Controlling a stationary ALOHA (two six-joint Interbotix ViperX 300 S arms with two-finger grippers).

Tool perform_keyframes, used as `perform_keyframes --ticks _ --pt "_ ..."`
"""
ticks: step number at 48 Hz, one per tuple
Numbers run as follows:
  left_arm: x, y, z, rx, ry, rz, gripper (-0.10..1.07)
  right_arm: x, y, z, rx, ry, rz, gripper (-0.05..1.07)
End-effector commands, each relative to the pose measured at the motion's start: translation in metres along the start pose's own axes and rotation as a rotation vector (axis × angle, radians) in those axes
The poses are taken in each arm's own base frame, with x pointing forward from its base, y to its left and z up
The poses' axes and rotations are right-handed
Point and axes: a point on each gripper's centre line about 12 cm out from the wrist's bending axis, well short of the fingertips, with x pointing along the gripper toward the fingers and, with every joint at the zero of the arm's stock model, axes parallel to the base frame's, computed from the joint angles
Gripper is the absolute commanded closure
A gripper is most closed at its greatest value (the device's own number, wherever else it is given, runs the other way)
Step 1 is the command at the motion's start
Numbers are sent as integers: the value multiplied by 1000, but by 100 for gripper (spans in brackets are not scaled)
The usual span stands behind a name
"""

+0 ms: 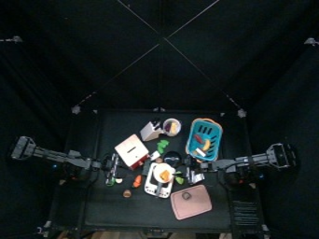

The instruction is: Grab pot lid

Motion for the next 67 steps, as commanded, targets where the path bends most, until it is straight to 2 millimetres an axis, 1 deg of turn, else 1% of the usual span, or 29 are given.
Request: perform_keyframes --ticks 1,5,11,15,20,22,27,34,46,51,57,67 --pt "3 1 12 -2 -35 5 24 6 2 15 26 -23 -1 8" --pt "3 5 13 -8 -40 20 24 14 1 15 64 29 -14 2" --pt "3 14 15 -9 -43 57 25 24 1 15 137 151 -24 2" --pt "2 17 14 -13 -42 72 24 31 4 21 142 226 -14 2" --pt "2 18 13 -5 -33 74 24 36 7 31 95 275 -2 2" --pt "2 18 14 3 -34 74 24 39 7 32 71 284 -4 2" --pt "2 18 13 7 -32 72 24 46 5 28 1 310 -7 2" --pt "1 17 8 8 -18 69 24 54 3 22 -78 342 -11 2" --pt "1 17 6 9 -14 69 24 61 0 17 -149 373 -16 2" --pt "1 17 6 15 -13 69 24 61 -1 14 -144 403 -21 2" --pt "1 17 5 16 -10 68 25 59 -25 10 -95 436 -83 2" --pt "0 18 4 16 -7 70 25 52 -58 7 -68 486 -166 2"
